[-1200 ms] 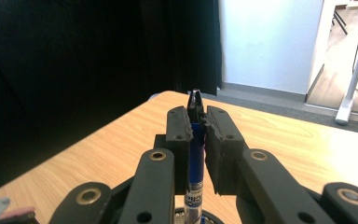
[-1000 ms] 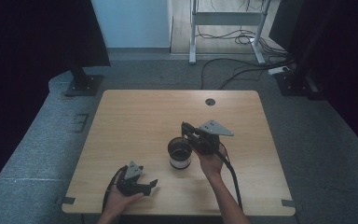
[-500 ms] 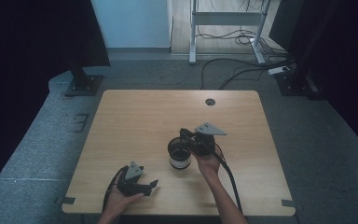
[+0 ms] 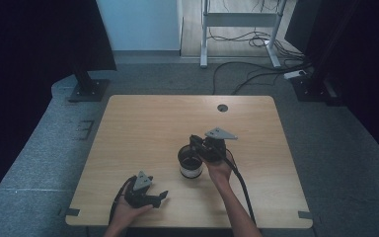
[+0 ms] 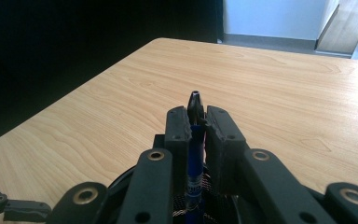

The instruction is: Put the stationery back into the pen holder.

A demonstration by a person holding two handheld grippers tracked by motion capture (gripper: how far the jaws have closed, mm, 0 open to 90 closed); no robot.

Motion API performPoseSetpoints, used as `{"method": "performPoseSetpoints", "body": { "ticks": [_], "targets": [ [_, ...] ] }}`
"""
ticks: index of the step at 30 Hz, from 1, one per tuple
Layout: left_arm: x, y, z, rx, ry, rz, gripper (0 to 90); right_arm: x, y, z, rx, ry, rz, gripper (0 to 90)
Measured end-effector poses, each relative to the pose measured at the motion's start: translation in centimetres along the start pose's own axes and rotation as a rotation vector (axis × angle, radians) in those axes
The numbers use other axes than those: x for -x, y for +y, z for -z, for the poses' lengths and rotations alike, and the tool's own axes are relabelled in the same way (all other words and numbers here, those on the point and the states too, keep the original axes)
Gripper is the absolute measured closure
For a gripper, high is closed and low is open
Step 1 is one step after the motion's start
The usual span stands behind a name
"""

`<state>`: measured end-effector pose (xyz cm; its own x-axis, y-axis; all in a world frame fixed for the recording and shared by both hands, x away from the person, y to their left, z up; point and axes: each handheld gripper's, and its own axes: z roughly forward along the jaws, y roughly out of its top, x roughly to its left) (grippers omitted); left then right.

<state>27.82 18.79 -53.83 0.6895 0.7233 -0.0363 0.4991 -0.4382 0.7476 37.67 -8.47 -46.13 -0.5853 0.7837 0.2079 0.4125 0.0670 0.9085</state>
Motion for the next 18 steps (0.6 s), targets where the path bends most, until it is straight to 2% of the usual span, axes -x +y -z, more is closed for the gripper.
{"method": "performPoseSetpoints", "body": {
  "ticks": [12,18],
  "targets": [
    [0.03,0.0,-0.04,-0.001,-0.002,-0.002,18.0,-0.39,-0.55,-0.27,-0.018,-0.008,0.026,69.6],
    [0.04,0.01,-0.03,0.0,-0.003,-0.001,18.0,-0.56,-0.45,0.07,-0.013,-0.017,0.041,55.5]
  ]
}}
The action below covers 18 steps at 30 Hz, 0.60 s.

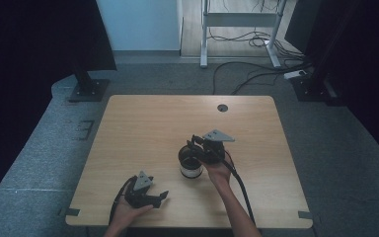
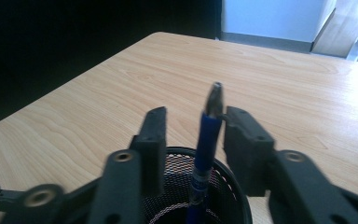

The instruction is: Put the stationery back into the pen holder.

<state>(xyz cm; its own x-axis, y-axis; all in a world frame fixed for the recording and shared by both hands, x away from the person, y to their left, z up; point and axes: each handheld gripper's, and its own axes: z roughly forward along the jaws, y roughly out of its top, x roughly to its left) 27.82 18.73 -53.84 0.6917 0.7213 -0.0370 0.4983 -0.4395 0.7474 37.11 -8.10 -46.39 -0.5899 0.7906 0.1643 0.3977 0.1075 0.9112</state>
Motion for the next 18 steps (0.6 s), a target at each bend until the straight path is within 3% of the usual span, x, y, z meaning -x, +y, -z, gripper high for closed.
{"method": "performPoseSetpoints", "body": {
  "ticks": [13,18],
  "targets": [
    [0.1,-0.1,0.1,-0.002,0.004,0.003,17.9,-0.4,-0.2,1.4,0.014,-0.031,0.052,38.9],
    [0.1,-0.2,0.1,-0.005,0.007,0.001,17.9,-0.3,-0.2,2.0,0.034,-0.041,0.071,36.6]
  ]
}}
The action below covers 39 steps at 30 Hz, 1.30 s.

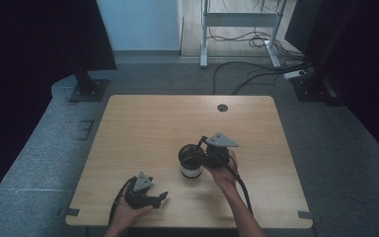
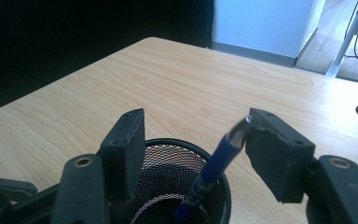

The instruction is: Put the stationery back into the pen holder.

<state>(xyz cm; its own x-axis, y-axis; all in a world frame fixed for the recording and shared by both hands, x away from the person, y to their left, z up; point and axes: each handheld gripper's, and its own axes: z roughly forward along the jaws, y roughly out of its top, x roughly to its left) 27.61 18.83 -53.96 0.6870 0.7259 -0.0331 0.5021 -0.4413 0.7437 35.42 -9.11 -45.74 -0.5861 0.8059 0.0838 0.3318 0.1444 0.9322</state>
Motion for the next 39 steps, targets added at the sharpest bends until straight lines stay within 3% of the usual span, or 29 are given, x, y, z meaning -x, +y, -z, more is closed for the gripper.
{"method": "performPoseSetpoints", "body": {
  "ticks": [10,18,30,39],
  "targets": [
    [0.0,0.0,0.3,0.012,-0.002,-0.001,17.9,-0.3,-0.2,1.9,0.01,-0.003,0.032,31.1],
    [0.0,-0.1,0.5,0.018,0.003,0.003,17.9,-0.3,-0.9,3.7,0.019,0.011,0.02,29.7],
    [-0.2,-0.3,0.6,0.011,0.014,0.007,17.9,1.2,-3.6,7.0,0.035,0.022,-0.029,29.7],
    [-0.5,-0.5,0.5,0.0,0.031,0.012,17.9,3.7,-6.6,8.8,-0.002,-0.038,-0.074,29.8]
  ]
}}
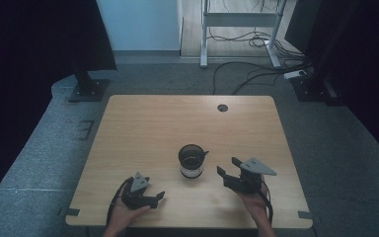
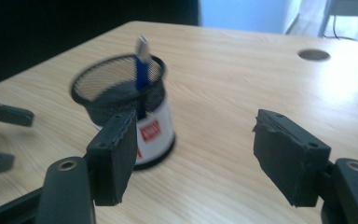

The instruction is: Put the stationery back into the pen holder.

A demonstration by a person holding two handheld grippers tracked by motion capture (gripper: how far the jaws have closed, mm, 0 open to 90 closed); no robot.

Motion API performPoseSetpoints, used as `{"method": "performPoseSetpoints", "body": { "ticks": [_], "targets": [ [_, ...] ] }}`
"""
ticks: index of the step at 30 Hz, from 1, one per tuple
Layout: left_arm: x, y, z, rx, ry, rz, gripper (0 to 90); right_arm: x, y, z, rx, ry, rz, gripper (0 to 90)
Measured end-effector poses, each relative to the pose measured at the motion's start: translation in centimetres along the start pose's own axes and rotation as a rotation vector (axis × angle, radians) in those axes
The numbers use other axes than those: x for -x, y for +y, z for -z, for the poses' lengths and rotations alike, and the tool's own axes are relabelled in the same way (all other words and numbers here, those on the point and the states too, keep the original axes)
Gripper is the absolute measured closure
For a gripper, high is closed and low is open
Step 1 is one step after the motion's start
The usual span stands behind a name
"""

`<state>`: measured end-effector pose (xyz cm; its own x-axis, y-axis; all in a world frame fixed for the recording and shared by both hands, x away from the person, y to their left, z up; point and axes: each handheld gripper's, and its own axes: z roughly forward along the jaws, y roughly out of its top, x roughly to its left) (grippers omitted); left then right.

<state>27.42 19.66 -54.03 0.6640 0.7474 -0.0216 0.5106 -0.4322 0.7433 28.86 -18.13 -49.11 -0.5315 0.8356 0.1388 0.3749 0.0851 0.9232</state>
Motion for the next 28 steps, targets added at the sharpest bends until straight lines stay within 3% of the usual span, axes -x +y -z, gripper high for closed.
{"method": "performPoseSetpoints", "body": {
  "ticks": [9,14,18,28],
  "targets": [
    [-0.3,-0.2,0.0,-0.008,0.011,0.005,17.9,2.3,-2.7,0.7,-0.085,-0.081,0.004,29.9],
    [-0.4,-0.2,0.0,-0.006,0.014,0.011,17.9,3.5,-4.7,0.6,-0.16,-0.115,-0.016,29.9],
    [-0.4,-0.2,0.0,-0.006,0.015,0.01,17.9,4.3,-5.4,0.4,-0.189,-0.136,-0.038,30.0],
    [-0.4,-0.2,-0.1,-0.012,0.014,0.001,17.9,4.4,-5.8,0.1,-0.214,-0.158,-0.025,29.2]
  ]
}}
